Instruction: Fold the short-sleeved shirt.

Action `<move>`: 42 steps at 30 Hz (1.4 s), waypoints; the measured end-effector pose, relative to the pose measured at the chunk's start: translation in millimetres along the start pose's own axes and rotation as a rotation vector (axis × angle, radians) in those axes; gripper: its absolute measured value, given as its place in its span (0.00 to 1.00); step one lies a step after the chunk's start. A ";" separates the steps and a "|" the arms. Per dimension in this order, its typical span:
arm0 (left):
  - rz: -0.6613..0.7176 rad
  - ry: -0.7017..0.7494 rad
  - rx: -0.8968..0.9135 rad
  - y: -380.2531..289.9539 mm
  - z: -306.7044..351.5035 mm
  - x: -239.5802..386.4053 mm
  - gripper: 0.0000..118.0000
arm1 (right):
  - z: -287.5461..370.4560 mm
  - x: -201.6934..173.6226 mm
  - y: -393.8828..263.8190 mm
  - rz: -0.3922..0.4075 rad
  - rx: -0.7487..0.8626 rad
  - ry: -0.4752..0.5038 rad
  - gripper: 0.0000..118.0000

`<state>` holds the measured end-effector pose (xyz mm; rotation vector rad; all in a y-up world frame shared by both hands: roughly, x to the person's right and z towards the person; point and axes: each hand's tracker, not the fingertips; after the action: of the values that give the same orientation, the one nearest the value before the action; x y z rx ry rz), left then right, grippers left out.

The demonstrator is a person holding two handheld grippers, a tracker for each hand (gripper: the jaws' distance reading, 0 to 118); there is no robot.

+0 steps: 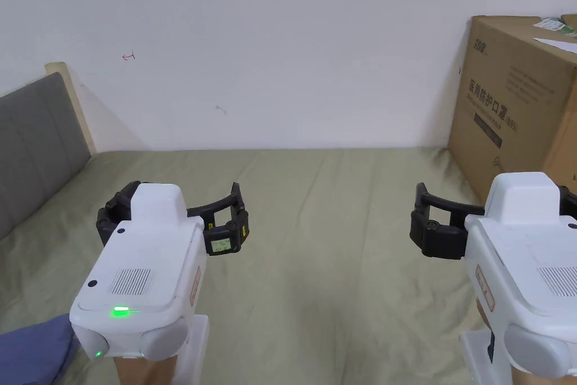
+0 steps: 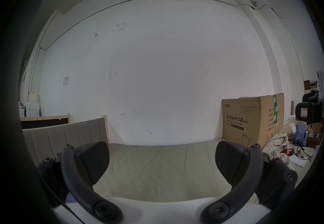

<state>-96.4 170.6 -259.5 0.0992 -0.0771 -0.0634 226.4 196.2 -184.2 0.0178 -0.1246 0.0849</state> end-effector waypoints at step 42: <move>0.014 0.011 0.000 -1.4 5.4 -6.9 1.00 | 6.2 -0.6 1.6 -0.007 0.001 -0.009 1.00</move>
<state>-103.8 169.2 -254.8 0.0988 -0.0666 -0.0489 224.9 197.6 -178.1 0.0193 -0.1336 0.0782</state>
